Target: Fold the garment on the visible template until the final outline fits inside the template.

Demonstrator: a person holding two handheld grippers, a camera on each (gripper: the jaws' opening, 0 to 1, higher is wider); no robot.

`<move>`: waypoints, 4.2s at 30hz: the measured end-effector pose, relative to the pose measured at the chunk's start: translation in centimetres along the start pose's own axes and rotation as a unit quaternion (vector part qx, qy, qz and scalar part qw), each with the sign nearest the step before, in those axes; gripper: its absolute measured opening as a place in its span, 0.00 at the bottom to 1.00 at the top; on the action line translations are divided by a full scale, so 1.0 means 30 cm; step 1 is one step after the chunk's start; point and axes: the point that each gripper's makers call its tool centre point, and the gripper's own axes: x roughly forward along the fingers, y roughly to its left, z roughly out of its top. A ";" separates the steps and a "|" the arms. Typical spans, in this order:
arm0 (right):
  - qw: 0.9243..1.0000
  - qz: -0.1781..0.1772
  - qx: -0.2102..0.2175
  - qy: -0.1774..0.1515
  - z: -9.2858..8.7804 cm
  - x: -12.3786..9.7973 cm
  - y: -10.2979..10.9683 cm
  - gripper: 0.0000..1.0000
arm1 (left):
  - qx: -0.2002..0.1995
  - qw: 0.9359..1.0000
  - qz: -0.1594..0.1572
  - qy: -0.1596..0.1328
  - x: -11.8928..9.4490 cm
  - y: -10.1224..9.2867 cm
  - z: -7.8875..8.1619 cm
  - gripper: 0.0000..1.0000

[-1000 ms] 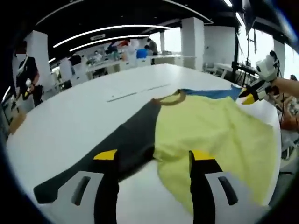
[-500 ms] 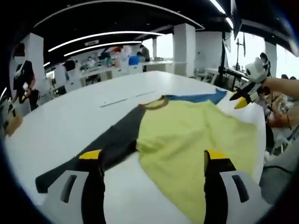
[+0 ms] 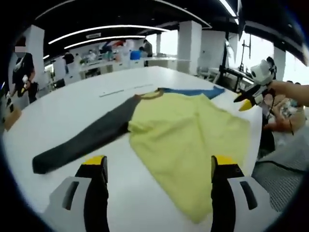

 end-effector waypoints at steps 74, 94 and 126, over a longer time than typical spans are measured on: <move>0.979 -0.088 0.160 0.087 -0.285 -0.075 0.064 0.00 | -0.057 0.980 0.003 0.188 -0.107 -0.141 -0.298 0.01; 0.991 -0.047 0.113 -0.050 -0.113 -0.125 0.005 0.53 | -0.039 0.997 0.014 0.067 -0.100 -0.103 -0.132 0.60; 0.986 -0.133 0.023 -0.096 0.058 -0.115 -0.418 0.73 | -0.038 0.999 -0.004 -0.033 -0.096 -0.090 0.030 0.99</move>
